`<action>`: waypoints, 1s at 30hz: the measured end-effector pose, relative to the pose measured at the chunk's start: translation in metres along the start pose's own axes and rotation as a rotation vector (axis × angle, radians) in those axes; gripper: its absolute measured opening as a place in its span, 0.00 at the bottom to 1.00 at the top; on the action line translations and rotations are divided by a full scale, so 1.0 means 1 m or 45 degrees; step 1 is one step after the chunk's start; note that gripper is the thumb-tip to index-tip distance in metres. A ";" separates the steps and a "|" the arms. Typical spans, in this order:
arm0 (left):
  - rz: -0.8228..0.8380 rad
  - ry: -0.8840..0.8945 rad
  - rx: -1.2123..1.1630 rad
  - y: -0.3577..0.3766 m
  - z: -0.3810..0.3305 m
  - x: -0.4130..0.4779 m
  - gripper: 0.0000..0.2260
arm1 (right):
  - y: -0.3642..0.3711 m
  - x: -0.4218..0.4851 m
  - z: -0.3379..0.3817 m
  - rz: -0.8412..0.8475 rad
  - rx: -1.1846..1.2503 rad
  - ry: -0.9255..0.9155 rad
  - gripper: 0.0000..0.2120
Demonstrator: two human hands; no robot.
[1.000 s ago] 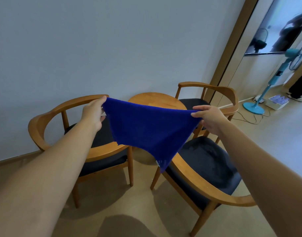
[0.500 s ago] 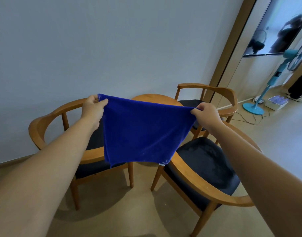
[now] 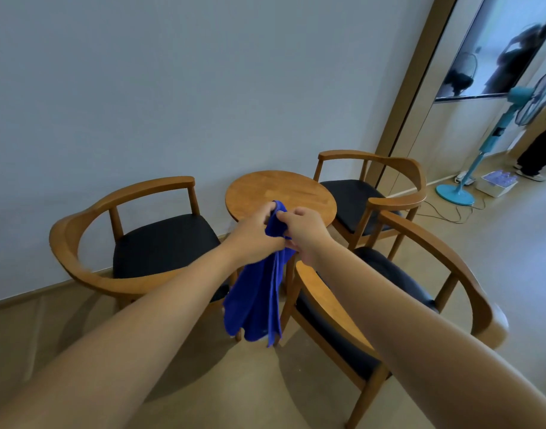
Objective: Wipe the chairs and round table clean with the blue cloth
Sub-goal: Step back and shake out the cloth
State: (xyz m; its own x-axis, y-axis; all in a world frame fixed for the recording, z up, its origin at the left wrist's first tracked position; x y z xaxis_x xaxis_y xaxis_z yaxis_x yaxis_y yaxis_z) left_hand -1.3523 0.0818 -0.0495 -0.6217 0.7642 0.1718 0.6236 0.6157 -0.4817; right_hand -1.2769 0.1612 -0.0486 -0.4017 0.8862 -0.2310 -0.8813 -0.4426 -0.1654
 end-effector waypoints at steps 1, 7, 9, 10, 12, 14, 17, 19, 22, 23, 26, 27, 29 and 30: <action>0.021 0.023 -0.014 0.002 -0.002 -0.002 0.20 | 0.000 0.001 -0.002 -0.038 0.013 -0.015 0.06; -0.135 0.054 0.030 -0.002 0.000 0.000 0.20 | -0.005 -0.007 0.007 -0.007 -0.014 -0.105 0.11; -0.228 0.018 -0.026 -0.004 -0.001 0.000 0.15 | -0.005 -0.015 0.014 0.093 -0.103 -0.174 0.13; -0.260 -0.005 -0.070 -0.006 -0.001 0.000 0.14 | -0.007 -0.017 0.018 0.131 -0.117 -0.200 0.12; -0.272 -0.037 -0.128 -0.008 -0.002 0.001 0.12 | -0.014 -0.016 0.023 0.167 -0.099 -0.262 0.08; -0.248 -0.058 -0.156 -0.009 -0.003 0.002 0.10 | -0.021 -0.008 0.023 0.156 -0.136 -0.328 0.07; -0.213 -0.104 -0.285 -0.011 -0.007 0.004 0.08 | -0.029 0.006 0.012 0.173 -0.298 -0.376 0.23; -0.186 -0.185 -0.396 -0.014 -0.008 0.005 0.08 | -0.029 0.010 0.000 0.276 -0.444 -0.356 0.32; -0.087 -0.300 -0.539 -0.016 -0.004 0.008 0.08 | -0.027 0.014 -0.016 0.402 -0.528 -0.286 0.35; -0.061 -0.322 -0.586 -0.017 -0.002 0.008 0.08 | -0.028 0.017 -0.019 0.417 -0.501 -0.235 0.32; -0.059 -0.371 -0.714 -0.022 0.005 0.013 0.08 | -0.034 0.021 -0.023 0.419 -0.537 -0.170 0.17; -0.059 -0.378 -0.743 -0.023 0.007 0.014 0.08 | -0.037 0.022 -0.024 0.409 -0.559 -0.174 0.12; -0.033 -0.384 -0.785 -0.023 0.010 0.016 0.08 | -0.042 0.023 -0.025 0.396 -0.569 -0.182 0.05; -0.021 -0.388 -0.785 -0.022 0.011 0.017 0.07 | -0.044 0.023 -0.026 0.389 -0.559 -0.173 0.03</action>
State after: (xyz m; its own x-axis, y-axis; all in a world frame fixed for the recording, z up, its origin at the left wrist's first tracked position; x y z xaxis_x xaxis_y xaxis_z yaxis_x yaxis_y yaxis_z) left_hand -1.3819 0.0793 -0.0449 -0.6829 0.7209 -0.1180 0.7123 0.6930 0.1111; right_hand -1.2407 0.1972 -0.0719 -0.6770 0.7054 -0.2097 -0.5451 -0.6721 -0.5012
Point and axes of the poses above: each hand's wrist, its own x-axis towards the middle knuckle, its own y-axis out of the palm, z = x × y, the point moved 4 cm from there along x, towards the middle knuckle, and after that the axes turned 13 degrees about -z, right-handed, at the moved point
